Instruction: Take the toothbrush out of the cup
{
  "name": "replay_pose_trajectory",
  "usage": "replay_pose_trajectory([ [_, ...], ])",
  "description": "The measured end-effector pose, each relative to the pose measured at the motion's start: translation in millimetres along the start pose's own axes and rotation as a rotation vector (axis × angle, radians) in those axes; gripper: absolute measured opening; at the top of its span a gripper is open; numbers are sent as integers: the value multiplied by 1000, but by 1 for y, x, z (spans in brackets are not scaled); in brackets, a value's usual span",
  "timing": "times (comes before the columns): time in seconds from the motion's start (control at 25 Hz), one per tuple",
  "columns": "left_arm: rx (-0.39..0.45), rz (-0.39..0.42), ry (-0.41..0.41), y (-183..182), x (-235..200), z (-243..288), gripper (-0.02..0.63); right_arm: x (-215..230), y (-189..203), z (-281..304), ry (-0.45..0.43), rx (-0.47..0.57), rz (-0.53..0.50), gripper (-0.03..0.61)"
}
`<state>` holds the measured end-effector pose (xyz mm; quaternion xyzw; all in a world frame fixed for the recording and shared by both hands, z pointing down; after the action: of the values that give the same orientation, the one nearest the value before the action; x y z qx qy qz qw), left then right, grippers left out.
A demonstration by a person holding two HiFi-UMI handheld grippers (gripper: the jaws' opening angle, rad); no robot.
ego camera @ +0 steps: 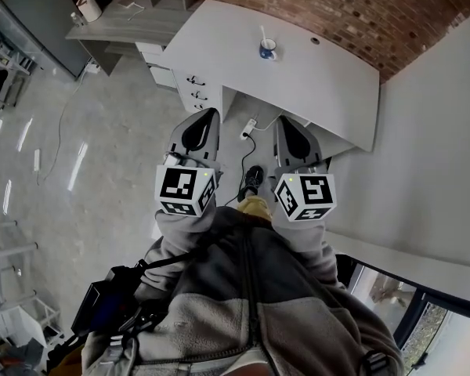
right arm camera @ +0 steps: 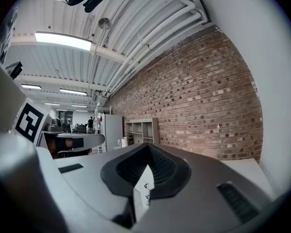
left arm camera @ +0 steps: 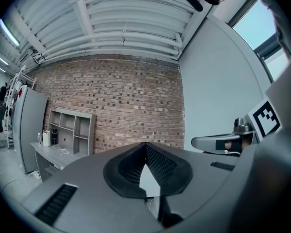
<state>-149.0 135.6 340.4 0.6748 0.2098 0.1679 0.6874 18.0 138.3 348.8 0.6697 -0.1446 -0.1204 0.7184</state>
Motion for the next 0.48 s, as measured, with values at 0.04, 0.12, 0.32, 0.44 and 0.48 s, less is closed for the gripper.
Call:
replay_pose_trajectory([
  [0.04,-3,-2,-1,1,-3,10,5,7,-1,8,4,-1,2,0],
  [0.12,-11,-4,-1,1,-8,32,5,22,-2,24,10,-6,8,0],
  [0.32,-24,-4,14,-2,-15,98,5,64,-4,69,-9,-21,23,0],
  [0.44,-33,0,32,-6,-16,142,5,91,-10,97,-23,-25,26,0],
  [0.48,-33,4,33,-8,-17,156,5,100,-12,106,-29,-25,27,0],
])
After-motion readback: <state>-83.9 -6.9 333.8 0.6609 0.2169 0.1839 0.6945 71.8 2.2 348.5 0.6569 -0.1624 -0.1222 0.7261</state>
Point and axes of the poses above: the fingertips, and each gripper's own axes: z forward along the fingers, x to its right, y out of its underside, the point moved 4 cm from there along -z, backward along the fingers, and after that the axes turned 5 degrees about y, right-handed, at the moved point
